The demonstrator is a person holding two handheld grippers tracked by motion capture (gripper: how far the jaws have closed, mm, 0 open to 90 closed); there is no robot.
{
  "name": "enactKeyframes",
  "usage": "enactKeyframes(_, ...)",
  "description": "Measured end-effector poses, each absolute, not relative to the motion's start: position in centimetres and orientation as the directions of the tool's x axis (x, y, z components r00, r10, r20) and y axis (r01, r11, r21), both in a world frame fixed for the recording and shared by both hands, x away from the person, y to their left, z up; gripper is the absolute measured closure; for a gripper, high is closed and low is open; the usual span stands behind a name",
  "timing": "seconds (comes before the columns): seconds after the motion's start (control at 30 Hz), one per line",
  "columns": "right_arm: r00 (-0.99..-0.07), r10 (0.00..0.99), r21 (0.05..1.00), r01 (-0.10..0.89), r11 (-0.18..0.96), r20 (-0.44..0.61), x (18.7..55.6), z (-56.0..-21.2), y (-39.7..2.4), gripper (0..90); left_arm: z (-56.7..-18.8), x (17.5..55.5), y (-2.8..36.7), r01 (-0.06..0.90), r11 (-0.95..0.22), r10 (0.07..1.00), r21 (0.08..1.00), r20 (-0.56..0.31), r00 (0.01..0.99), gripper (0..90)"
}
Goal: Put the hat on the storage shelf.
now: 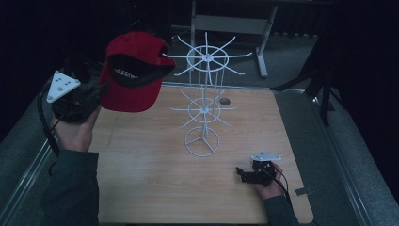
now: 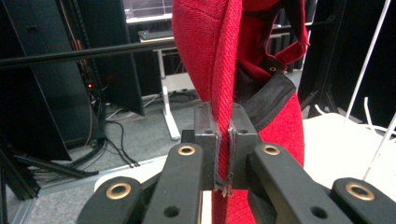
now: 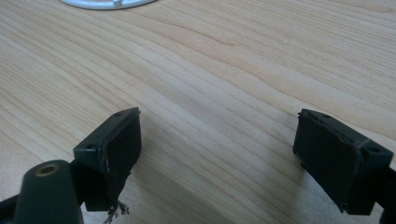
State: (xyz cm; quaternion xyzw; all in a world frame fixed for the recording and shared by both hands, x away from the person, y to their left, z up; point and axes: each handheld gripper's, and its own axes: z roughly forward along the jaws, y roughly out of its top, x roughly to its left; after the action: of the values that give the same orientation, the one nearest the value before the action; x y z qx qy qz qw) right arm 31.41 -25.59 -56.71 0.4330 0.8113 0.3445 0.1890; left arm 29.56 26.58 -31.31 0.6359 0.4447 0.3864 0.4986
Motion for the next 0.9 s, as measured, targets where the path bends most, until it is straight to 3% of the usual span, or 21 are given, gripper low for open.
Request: enactKeyframes(0.9,-0.554,0.832,0.723,0.571,0.388,-0.009,31.4,-56.7,-25.6,15.1,-30.4,28.1,27.2,0.106,-0.004,0.947,0.994,-0.030,0.319,86.4)
